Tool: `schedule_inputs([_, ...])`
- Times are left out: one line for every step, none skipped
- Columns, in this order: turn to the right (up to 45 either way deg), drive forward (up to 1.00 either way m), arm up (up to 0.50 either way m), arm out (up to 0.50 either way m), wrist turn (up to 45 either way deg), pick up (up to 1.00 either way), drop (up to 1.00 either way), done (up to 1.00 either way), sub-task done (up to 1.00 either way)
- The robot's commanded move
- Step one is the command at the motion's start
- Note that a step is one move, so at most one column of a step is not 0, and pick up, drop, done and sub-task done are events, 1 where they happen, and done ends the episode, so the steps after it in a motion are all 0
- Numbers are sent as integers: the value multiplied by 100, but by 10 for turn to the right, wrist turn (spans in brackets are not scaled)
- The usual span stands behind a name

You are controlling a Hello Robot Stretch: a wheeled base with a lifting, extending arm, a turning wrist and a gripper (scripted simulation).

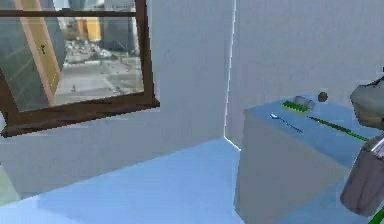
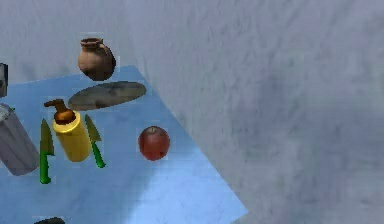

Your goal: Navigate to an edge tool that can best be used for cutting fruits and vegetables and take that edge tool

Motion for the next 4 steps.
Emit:
schedule_inputs([-330, 0, 0, 0, 0, 0, 0, 0, 0])
schedule_inputs([0, 0, 50, 0, 0, 0, 0, 0, 0])
schedule_inputs([0, 0, 38, 0, 0, 0, 0, 0, 0])
schedule_inputs([0, 0, 0, 22, 0, 0, 0, 0, 0])
